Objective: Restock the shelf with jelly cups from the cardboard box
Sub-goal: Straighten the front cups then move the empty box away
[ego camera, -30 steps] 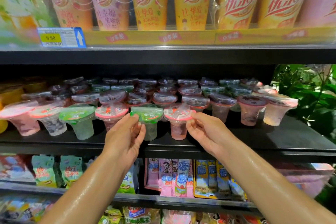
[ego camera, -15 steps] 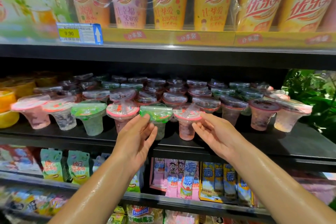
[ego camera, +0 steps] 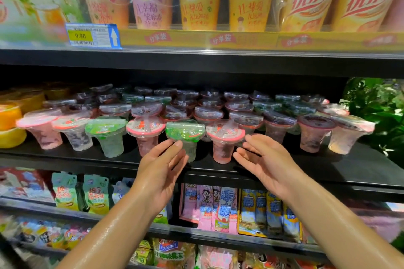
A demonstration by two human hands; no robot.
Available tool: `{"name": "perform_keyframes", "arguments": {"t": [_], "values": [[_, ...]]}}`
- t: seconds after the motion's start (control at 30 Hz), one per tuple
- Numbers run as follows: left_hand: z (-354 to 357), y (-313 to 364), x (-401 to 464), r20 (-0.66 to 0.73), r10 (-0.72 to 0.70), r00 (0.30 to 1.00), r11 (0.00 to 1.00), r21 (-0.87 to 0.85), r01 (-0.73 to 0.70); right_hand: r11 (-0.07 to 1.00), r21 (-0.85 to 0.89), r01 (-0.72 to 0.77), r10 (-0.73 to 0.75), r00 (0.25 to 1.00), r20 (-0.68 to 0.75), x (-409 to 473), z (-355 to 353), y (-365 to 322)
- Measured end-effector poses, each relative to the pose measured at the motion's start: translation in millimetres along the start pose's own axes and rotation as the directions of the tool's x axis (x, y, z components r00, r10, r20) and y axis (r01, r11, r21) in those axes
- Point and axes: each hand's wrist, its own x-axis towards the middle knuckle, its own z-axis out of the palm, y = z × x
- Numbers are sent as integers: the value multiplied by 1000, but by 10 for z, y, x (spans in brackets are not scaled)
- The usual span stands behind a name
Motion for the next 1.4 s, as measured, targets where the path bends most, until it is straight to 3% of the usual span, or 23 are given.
{"name": "perform_keyframes", "arguments": {"t": [0.2, 0.3, 0.37, 0.47, 0.57, 0.67, 0.73, 0.9, 1.0, 1.17, 1.4], "values": [[-77, -32, -92, -70, 102, 992, 992, 81, -97, 955, -208, 210, -219, 975, -23, -308, -22, 44], [-178, -32, -190, -69, 189, 979, 958, 230, -169, 906, -291, 309, -276, 950, 148, -453, 54, 118], [-261, -29, -266, -47, 290, 956, 864, 442, -241, 825, -391, 408, -301, 903, 308, -481, 118, 201], [-421, 36, -384, 70, 430, 900, 586, 737, -337, 600, -546, 585, -303, 798, 521, -443, 235, 364], [-682, 142, -471, 255, 418, 872, 148, 928, -342, 220, -656, 722, -279, 691, 667, -419, 361, 541], [-906, 253, -516, 350, 321, 880, -410, 889, -204, -177, -674, 717, -222, 638, 738, -433, 534, 687], [-1000, 335, -540, 346, 302, 888, -594, 797, -109, -323, -663, 675, -184, 642, 744, -470, 685, 780], [-1344, 641, -508, 373, 337, 864, -656, 752, -69, -511, -606, 610, -163, 623, 765, -522, 1230, 990], [-1714, 932, -443, 372, 337, 865, -664, 745, -62, -520, -614, 594, -174, 630, 757, -574, 1619, 1194], [-2428, 1513, -298, 409, 308, 859, -647, 752, -126, -537, -670, 514, -175, 709, 684, -694, 2167, 1677], [-3027, 1970, -73, 440, 279, 854, -550, 802, -234, -536, -719, 443, -162, 782, 602, -849, 2864, 1999]]}}
